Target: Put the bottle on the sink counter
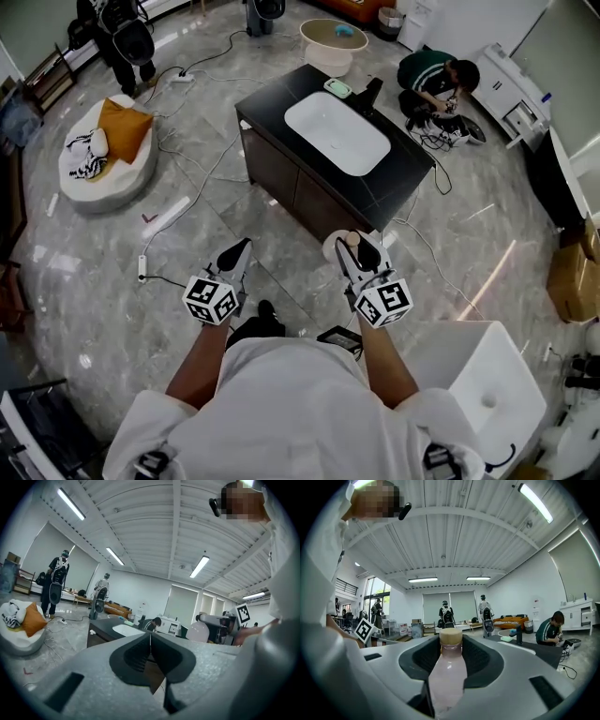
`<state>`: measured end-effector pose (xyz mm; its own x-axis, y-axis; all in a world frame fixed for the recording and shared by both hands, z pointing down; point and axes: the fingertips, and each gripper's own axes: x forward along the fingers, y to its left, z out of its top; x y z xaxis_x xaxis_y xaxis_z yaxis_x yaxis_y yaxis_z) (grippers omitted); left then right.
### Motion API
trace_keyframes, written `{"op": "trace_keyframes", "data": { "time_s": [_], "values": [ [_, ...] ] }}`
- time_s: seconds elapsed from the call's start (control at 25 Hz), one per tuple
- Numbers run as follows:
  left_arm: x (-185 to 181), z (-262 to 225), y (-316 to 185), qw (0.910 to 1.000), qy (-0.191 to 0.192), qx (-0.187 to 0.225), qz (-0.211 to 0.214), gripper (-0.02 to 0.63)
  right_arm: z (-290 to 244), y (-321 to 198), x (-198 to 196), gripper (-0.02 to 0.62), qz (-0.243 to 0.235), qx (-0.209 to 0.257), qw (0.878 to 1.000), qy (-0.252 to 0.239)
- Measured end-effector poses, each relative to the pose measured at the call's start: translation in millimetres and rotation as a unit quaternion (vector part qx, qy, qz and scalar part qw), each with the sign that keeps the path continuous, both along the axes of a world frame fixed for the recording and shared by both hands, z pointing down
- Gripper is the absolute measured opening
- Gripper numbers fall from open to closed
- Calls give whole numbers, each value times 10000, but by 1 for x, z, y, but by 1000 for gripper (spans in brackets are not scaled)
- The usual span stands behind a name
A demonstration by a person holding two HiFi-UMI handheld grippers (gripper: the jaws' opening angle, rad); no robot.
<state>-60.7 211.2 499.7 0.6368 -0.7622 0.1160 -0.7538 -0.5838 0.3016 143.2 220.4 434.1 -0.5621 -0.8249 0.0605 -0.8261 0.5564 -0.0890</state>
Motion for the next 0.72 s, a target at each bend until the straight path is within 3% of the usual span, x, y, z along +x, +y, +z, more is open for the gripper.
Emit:
{"op": "trace_keyframes", "data": {
  "time_s": [0.4, 0.72],
  "values": [
    [-26, -17, -93, 9991, 176, 241, 301, 17, -11, -81, -28, 146, 240, 41, 9997, -36],
    [-34, -17, -138, 9982, 313, 245, 454, 17, -9, -117, -40, 146, 316, -46, 9995, -20]
  ]
}}
